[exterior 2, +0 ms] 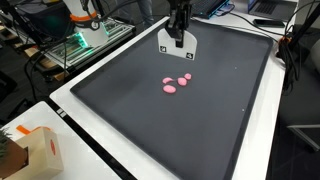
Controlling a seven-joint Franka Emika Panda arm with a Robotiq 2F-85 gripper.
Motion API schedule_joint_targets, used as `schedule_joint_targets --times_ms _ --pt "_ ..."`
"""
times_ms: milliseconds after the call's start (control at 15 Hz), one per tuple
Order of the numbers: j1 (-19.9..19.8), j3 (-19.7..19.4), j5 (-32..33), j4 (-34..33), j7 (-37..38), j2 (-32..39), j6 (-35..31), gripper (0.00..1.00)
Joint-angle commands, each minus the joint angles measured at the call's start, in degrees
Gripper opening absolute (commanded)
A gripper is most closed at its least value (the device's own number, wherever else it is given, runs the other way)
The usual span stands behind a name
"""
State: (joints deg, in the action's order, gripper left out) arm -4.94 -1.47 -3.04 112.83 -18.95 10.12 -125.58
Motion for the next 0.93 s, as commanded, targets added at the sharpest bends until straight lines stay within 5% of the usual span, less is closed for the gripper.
schedule_joint_targets --times_ms 0,867 --pt "0.0 0.0 0.0 -0.1 0.0 0.0 0.1 0.01" --pt "-4.5 0.8 -6.5 5.0 -6.8 8.3 -11.2 0.01"
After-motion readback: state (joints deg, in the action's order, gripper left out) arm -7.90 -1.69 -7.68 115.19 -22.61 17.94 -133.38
